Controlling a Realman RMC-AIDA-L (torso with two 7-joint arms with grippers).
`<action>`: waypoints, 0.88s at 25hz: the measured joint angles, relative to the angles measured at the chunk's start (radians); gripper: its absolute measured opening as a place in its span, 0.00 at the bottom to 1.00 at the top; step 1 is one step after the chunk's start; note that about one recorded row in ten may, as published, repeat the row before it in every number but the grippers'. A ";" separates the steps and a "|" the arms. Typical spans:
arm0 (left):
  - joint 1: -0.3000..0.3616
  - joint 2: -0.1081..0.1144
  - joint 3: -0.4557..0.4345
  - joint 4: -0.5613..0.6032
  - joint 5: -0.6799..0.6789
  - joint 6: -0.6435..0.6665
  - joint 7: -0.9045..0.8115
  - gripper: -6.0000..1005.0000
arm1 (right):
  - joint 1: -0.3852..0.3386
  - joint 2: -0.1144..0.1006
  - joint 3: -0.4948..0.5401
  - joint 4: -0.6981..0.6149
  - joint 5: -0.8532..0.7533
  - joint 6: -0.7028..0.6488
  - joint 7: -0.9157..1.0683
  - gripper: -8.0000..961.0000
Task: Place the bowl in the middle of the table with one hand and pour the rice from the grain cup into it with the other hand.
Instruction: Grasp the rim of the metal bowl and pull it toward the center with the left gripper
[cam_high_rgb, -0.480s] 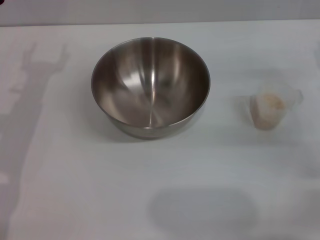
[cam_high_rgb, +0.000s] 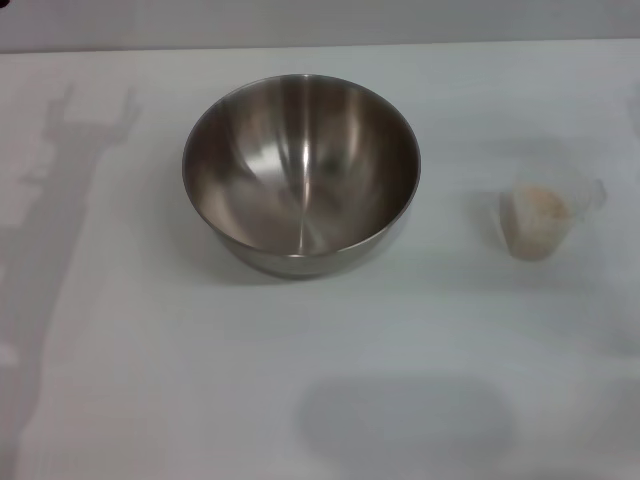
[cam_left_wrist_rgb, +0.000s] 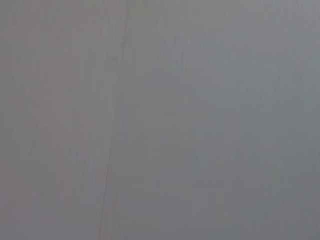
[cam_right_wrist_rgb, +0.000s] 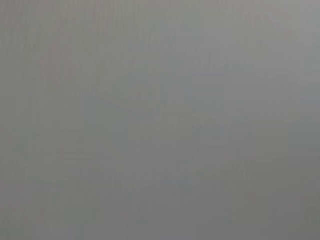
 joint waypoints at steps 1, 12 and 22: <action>-0.001 0.000 0.000 0.000 0.000 0.000 0.000 0.84 | 0.000 0.000 0.000 0.000 0.000 0.000 0.000 0.73; 0.012 0.003 -0.027 -0.126 -0.002 -0.155 -0.112 0.83 | 0.000 -0.002 0.002 0.000 0.001 0.001 0.000 0.73; 0.041 0.066 -0.054 -0.781 0.005 -1.145 -0.228 0.77 | -0.004 -0.003 0.000 0.004 0.001 -0.002 0.000 0.73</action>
